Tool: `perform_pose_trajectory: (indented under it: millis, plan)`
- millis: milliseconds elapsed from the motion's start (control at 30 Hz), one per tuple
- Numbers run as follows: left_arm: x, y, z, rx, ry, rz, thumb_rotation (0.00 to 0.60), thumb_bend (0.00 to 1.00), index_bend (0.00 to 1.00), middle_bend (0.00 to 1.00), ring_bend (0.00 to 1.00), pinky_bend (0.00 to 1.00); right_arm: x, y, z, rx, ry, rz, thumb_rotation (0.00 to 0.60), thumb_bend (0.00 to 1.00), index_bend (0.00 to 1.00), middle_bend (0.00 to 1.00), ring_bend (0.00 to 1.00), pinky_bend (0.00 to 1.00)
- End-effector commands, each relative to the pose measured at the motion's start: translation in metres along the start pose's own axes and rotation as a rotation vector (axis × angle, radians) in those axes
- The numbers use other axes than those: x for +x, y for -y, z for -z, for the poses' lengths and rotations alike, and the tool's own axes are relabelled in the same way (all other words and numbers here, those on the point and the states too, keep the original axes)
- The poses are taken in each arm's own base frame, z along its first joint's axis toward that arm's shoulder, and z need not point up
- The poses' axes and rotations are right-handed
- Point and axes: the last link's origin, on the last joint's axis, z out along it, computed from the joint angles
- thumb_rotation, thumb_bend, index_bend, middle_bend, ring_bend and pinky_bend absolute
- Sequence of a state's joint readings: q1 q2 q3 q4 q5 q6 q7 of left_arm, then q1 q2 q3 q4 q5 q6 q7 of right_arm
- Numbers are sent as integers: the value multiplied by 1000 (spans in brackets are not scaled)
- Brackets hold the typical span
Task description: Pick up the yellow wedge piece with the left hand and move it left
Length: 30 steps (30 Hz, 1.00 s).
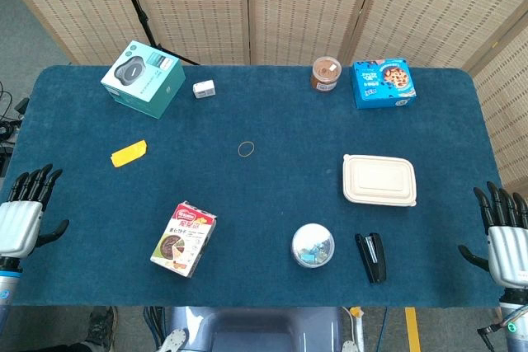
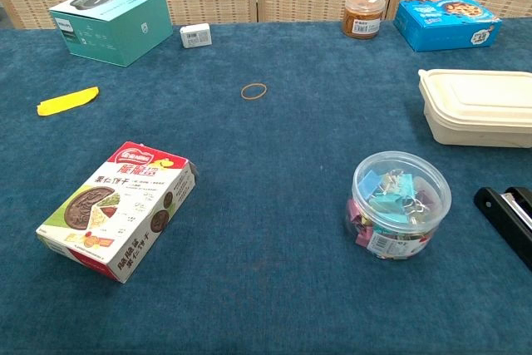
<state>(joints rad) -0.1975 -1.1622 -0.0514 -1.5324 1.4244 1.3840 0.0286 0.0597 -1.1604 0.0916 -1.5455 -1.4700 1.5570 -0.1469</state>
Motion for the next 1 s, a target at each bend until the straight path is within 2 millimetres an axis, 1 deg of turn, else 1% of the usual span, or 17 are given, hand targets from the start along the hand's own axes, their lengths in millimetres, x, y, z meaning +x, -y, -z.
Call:
perform_pose_trajectory:
  millis: [33, 300, 700, 833, 1000]
  plan:
    - [2, 1, 1, 1, -5, -2, 600, 259, 0, 0, 0, 0, -1, 1, 1, 3, 4, 2, 600, 0, 0, 0, 0, 0]
    - [1, 4, -1, 1, -1, 7, 600, 259, 0, 0, 0, 0, -2, 2, 0, 9, 17, -8, 600, 0, 0, 0, 0, 0]
    - [-4, 7, -14, 0, -1, 31, 600, 259, 0, 0, 0, 0, -3, -1, -3, -5, 26, -27, 600, 0, 0, 0, 0, 0]
    - [-8, 8, -26, -1, 17, 43, 600, 259, 0, 0, 0, 0, -4, -2, -5, -11, 32, -33, 600, 0, 0, 0, 0, 0]
    - [-17, 8, -50, -10, 37, 64, 600, 259, 0, 0, 0, 0, -6, -3, -8, -18, 41, -37, 600, 0, 0, 0, 0, 0]
